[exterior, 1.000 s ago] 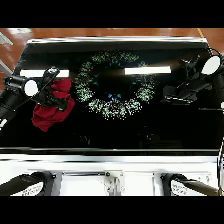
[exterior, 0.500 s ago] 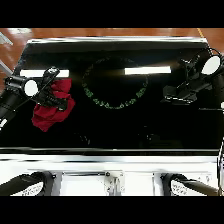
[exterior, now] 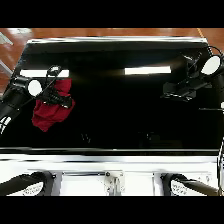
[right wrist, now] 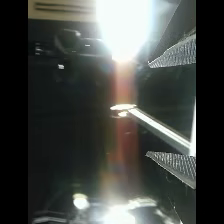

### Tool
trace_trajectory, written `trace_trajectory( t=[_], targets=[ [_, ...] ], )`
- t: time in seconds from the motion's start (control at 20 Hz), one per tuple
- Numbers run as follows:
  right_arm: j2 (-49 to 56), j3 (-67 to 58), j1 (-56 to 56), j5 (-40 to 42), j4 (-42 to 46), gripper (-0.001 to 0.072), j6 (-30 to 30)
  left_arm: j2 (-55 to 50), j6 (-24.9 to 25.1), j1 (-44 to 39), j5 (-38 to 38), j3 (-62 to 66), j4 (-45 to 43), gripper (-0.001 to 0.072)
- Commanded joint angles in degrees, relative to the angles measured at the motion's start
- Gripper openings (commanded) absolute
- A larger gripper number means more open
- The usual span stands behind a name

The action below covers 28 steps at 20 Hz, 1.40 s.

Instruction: Fold the shirts.

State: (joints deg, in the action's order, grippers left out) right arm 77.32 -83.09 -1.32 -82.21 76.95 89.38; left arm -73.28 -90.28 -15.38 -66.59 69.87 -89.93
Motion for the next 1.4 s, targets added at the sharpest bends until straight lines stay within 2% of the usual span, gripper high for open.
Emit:
trace_trajectory(
  t=[0.0, 0.05, 0.2, 0.35, 0.65, 0.7, 0.75, 0.8, 0.85, 0.9, 1.1, 1.2, 1.35],
  targets=[
    [0.0, 0.0, 0.1, 4.2, -0.1, 0.0639, 0.0, -3.0, -4.3, 1.0, 1.6, 0.3, -7.6, 0.0635],
    [0.0, 0.0, 0.1, 4.7, -0.2, 0.0639, 0.0, -5.2, -7.0, 3.0, 0.4, 1.5, -11.7, 0.0642],
    [0.0, 0.0, 0.1, 5.0, -0.2, 0.0639, 0.0, -13.0, -8.2, 12.6, -3.9, 7.9, -9.6, 0.0673],
    [0.0, 0.0, 0.1, 6.2, -0.2, 0.0639, 0.0, -19.0, -4.7, 20.0, -2.9, 11.9, 0.2, 0.0715],
    [0.0, 0.0, 0.1, 7.4, -0.1, 0.0639, 0.0, -26.3, -4.1, 24.8, -1.0, 12.6, 0.9, 0.0712],
    [0.0, 0.0, 0.1, 7.8, -0.1, 0.0639, 0.0, -27.1, -2.7, 24.7, -0.9, 12.6, 1.2, 0.0707],
    [0.0, 0.0, 0.1, 8.3, -0.1, 0.0639, 0.0, -27.5, -1.4, 24.6, -0.9, 12.6, 1.5, 0.0589],
    [0.0, 0.0, 0.1, 8.8, -0.2, 0.0639, 0.0, -27.5, -0.7, 24.5, -1.1, 12.6, 1.6, 0.0283],
    [0.0, 0.0, 0.1, 9.0, -0.2, 0.0639, 0.0, -27.1, -0.3, 24.5, -1.6, 12.6, 1.9, 0.0114],
    [0.0, 0.0, 0.1, 9.2, -0.2, 0.0638, 0.0, -26.3, 0.2, 24.5, -2.1, 12.8, 3.0, 0.0043],
    [0.0, -0.1, 0.0, 14.4, 1.8, 0.0638, -0.1, -17.2, 4.7, 21.7, -0.3, 15.9, 12.5, 0.0042],
    [0.0, -1.4, 0.0, 12.4, 3.0, 0.0638, -0.6, -9.4, 8.7, 17.1, 0.7, 16.5, 20.2, 0.0042],
    [-1.0, -5.4, 0.0, 5.8, 2.9, 0.0639, -6.1, 1.6, 7.9, 5.6, 3.7, 16.5, 23.5, 0.0041]
  ],
)
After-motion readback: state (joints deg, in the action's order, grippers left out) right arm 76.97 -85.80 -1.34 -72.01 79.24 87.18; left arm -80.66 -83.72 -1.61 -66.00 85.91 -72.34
